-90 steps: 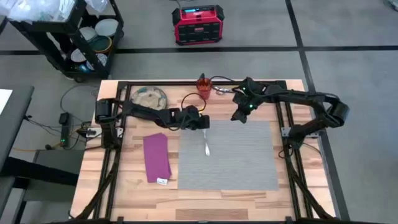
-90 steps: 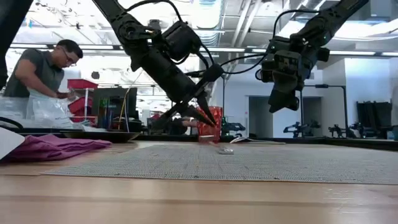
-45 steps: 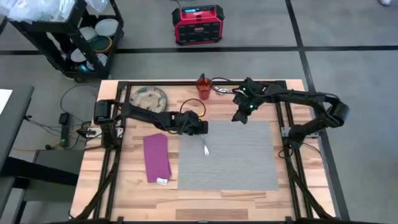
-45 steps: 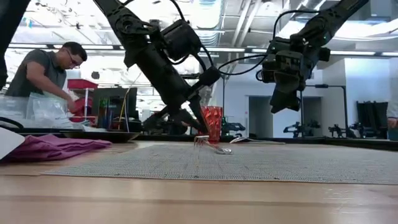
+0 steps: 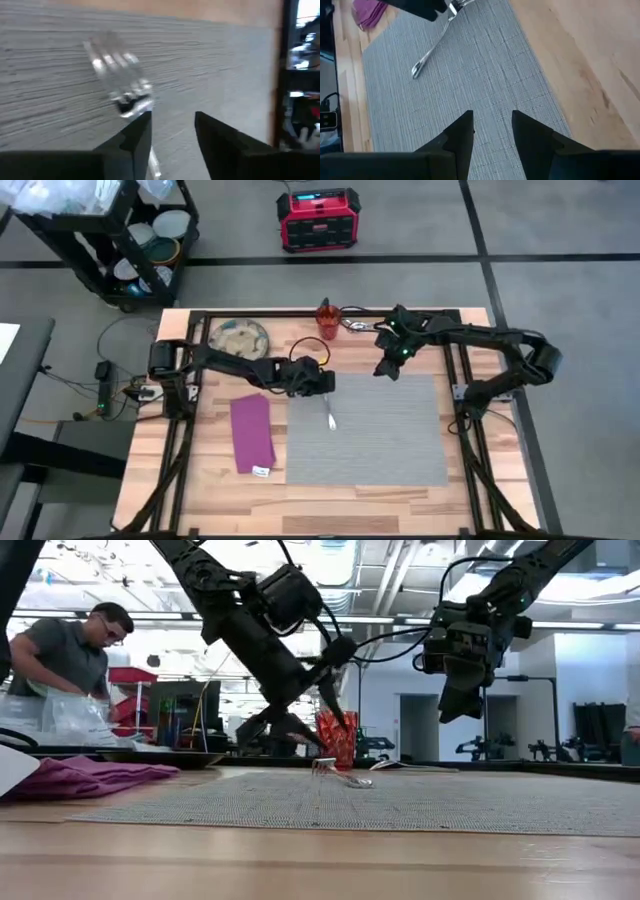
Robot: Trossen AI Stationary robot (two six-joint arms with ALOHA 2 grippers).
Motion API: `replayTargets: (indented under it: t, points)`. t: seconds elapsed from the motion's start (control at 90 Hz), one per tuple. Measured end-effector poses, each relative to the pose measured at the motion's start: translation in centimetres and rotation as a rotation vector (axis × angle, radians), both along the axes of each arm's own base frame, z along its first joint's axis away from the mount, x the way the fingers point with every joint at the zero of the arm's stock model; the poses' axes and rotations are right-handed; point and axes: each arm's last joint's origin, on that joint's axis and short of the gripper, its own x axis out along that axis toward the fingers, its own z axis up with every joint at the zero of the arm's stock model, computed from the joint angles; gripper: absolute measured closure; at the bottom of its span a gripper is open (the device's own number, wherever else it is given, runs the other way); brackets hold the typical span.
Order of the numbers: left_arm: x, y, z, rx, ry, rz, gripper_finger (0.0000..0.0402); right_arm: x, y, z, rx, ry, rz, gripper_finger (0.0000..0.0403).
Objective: Set table place
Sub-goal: Put the fork on top of the purple table napkin
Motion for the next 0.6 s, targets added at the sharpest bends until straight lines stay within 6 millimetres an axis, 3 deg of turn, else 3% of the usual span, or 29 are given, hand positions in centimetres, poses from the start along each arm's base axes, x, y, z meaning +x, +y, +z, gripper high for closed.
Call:
replayTargets:
  t: [0.178,0.6]
  points:
    - [-0.64,0.12,-0.53,-0.019,0.078,0.014,0.0252,-0.37,-0.51,-0.01,0.000,0.001,-0.023,0.0280]
    - [-0.55,0.94,-0.51,-0.012,0.058,0.025,0.0252,-0.64,-0.90,0.00,-0.017,-0.005,-0.022,0.0280]
